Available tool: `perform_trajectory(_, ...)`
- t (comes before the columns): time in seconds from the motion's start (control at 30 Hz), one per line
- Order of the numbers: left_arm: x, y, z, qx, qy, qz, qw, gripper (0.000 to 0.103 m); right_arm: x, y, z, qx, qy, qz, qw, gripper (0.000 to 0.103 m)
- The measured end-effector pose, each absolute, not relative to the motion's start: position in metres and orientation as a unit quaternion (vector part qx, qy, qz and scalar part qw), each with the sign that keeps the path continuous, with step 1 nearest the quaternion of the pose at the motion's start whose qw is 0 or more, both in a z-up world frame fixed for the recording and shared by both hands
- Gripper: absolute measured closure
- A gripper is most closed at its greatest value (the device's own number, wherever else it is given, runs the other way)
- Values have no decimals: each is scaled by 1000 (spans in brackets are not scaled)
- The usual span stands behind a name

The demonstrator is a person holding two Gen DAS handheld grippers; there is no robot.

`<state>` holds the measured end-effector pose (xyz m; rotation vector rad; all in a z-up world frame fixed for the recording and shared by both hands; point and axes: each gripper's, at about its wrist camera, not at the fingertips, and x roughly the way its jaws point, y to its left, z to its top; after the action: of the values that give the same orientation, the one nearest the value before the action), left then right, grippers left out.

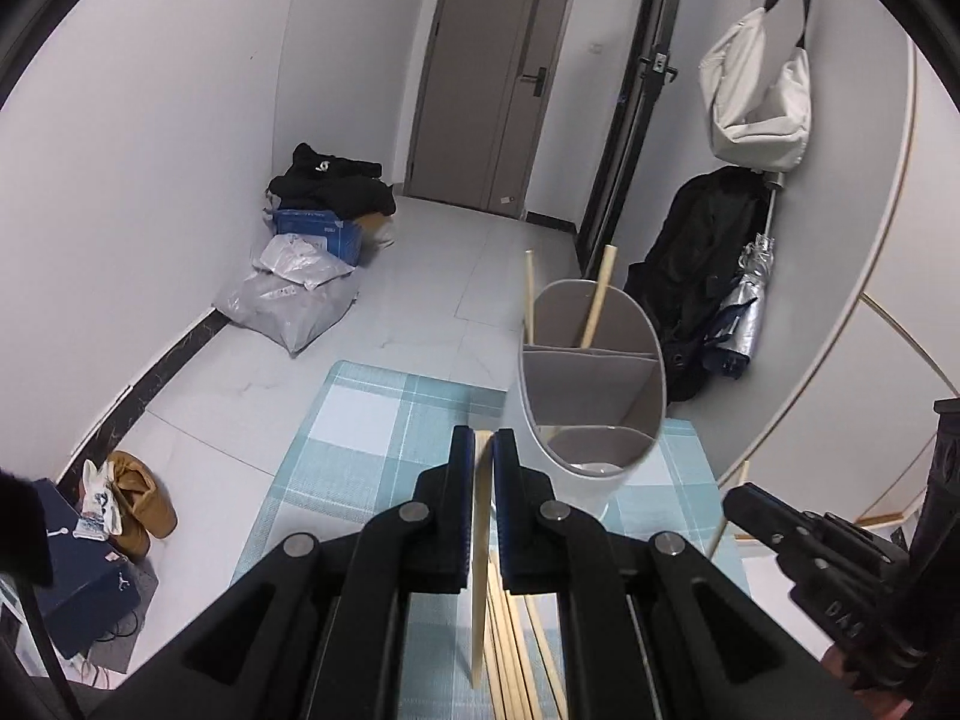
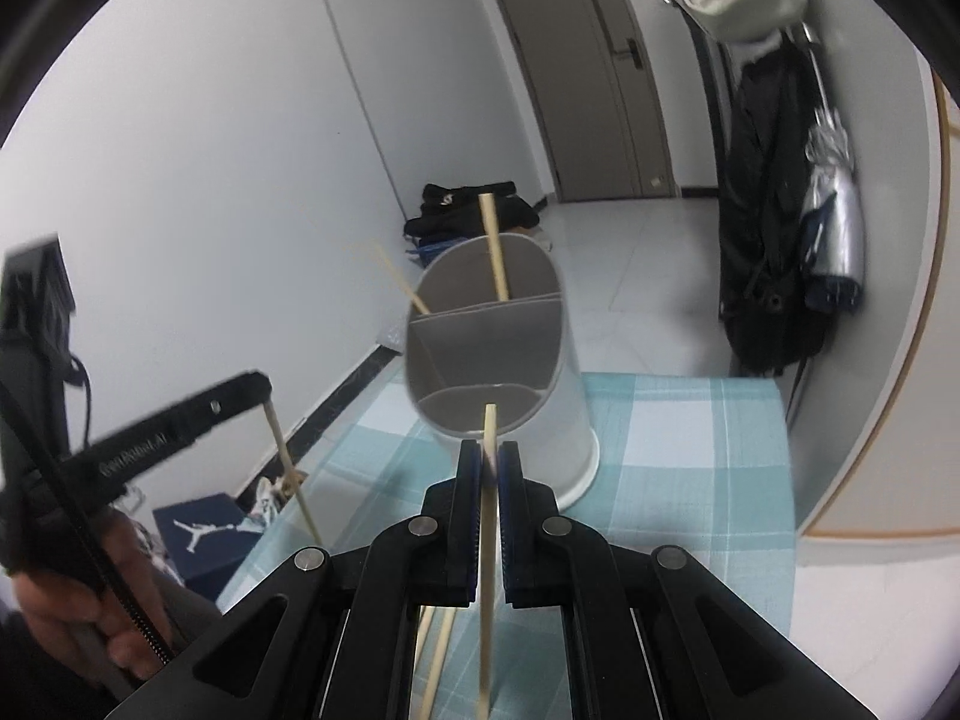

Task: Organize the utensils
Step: 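Carry both chopsticks up to the holder and lower them into it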

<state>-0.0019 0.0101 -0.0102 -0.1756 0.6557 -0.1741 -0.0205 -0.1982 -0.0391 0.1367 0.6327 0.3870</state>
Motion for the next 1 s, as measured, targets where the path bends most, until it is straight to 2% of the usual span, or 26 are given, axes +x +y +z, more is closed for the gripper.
perform_trajectory(0.67,-27,-3,19,-49,325,-116,937,100,-48,-190,-16,67,267,192,942,99)
perform_trajectory(1.0,-25,-12,55,-48,296,-136,944,100,-51,-196,24,81,225,206,949,99)
